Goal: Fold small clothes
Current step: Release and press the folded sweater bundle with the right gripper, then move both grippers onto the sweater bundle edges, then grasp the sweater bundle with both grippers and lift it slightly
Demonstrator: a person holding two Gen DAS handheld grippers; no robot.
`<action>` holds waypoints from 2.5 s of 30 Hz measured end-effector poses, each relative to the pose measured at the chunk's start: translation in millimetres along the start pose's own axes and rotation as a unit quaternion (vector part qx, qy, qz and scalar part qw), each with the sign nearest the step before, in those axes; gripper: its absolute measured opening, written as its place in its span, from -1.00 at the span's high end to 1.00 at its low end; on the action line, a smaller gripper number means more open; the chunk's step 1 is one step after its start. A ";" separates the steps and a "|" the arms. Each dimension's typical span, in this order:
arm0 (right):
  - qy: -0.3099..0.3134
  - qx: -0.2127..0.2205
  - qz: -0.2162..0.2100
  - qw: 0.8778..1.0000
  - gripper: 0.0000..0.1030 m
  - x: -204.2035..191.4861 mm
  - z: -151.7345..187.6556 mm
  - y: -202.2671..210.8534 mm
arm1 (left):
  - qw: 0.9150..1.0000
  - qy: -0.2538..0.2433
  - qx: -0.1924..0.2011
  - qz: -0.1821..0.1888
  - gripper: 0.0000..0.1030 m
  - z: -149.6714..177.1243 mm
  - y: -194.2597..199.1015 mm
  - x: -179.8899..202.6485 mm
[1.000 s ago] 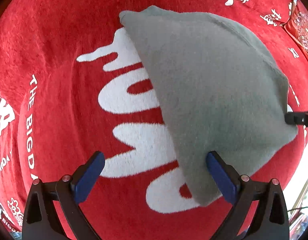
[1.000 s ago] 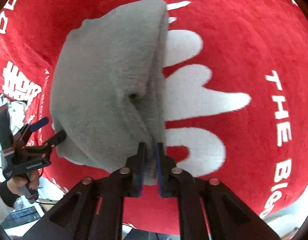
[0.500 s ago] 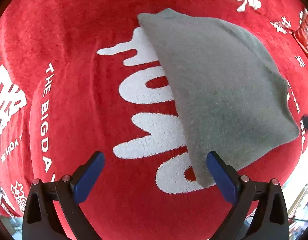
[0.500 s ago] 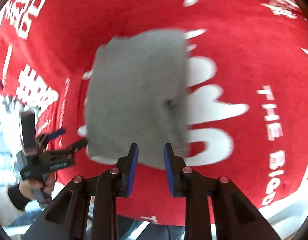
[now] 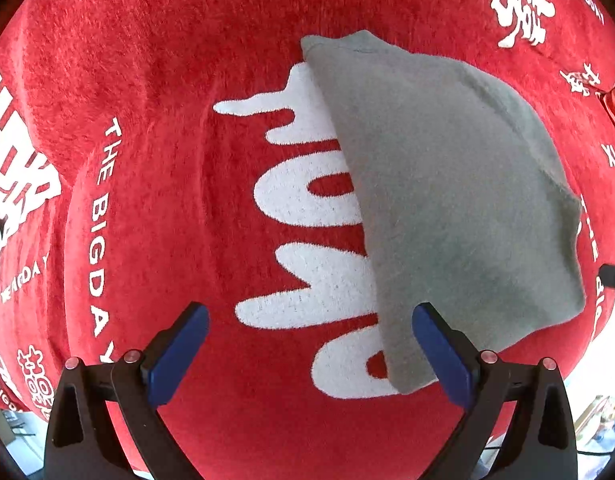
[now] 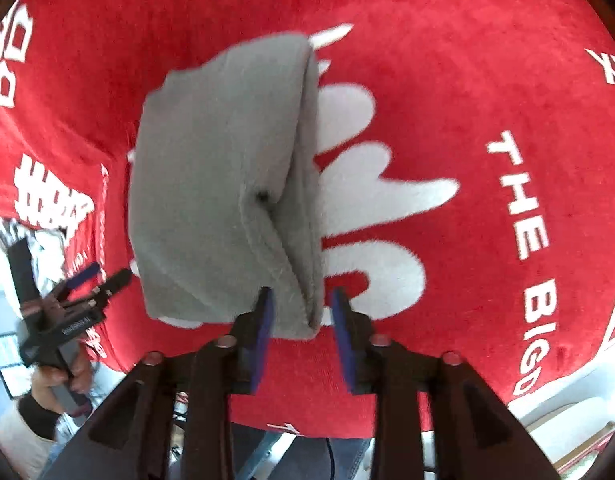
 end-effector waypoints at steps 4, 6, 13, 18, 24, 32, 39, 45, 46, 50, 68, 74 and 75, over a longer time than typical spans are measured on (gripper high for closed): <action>-0.017 0.008 -0.014 1.000 -0.10 4.8 -19.0 6.3 | 1.000 0.010 -0.001 -0.001 -0.98 -5.7 1.3 1.8; -0.022 0.005 -0.017 1.000 -0.14 0.1 -24.0 -1.2 | 1.000 0.016 -0.001 -0.007 -0.98 -8.2 2.0 0.5; -0.011 -0.007 -0.029 1.000 -0.46 -13.3 -39.4 -12.1 | 0.997 0.074 -0.004 0.001 -0.98 -16.2 2.0 -7.7; -0.001 -0.015 -0.035 0.999 -0.68 -19.2 -50.5 -21.1 | 0.994 0.105 0.005 0.018 -0.98 -30.8 2.3 -8.8; -0.003 -0.025 -0.072 0.997 -1.00 -27.0 -62.8 -34.9 | 0.996 0.090 0.002 -0.006 -0.98 -51.2 -7.2 -8.5; -0.022 -0.046 -0.068 0.996 -1.00 -9.4 -76.5 -49.8 | 0.996 0.092 -0.015 0.006 -0.98 -63.6 -22.6 -6.8; -0.030 -0.053 -0.063 0.996 -1.00 3.2 -79.8 -55.6 | 0.995 0.093 -0.016 0.017 -0.98 -66.8 -27.5 -4.9; -0.033 -0.049 -0.065 0.996 -1.00 8.9 -84.3 -53.5 | 0.993 0.086 -0.023 0.077 -0.98 -74.9 -36.1 -2.8; -0.032 -0.047 -0.077 0.995 -1.00 7.4 -85.3 -52.0 | 0.991 0.088 -0.025 0.095 -0.98 -76.7 -37.3 -0.7; -0.027 -0.051 -0.137 0.989 -1.00 -2.7 -89.4 -51.4 | 0.982 0.087 -0.038 0.165 -0.98 -83.3 -46.1 10.5; 0.007 -0.084 -0.290 0.953 -0.97 -75.9 -108.8 -90.5 | 0.973 0.081 -0.036 0.213 -0.97 -104.3 -76.7 66.7; -0.017 -0.099 -0.249 0.963 0.32 -61.6 -98.0 -93.6 | 0.975 0.084 -0.006 0.206 -0.03 -107.0 -55.8 59.9; -0.021 -0.094 -0.258 0.961 0.34 -63.7 -97.6 -89.9 | 0.974 0.088 -0.003 0.211 0.05 -107.5 -51.5 57.5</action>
Point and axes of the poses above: each gripper's, at about its wrist camera, not at the fingertips, and y roughly against the way its jaws point, x to its right, z to its underside, the point moved 10 cm from there along -y, roughly the way its jaws point, and after that the axes turned 2 degrees about x, right-handed, at the moved point
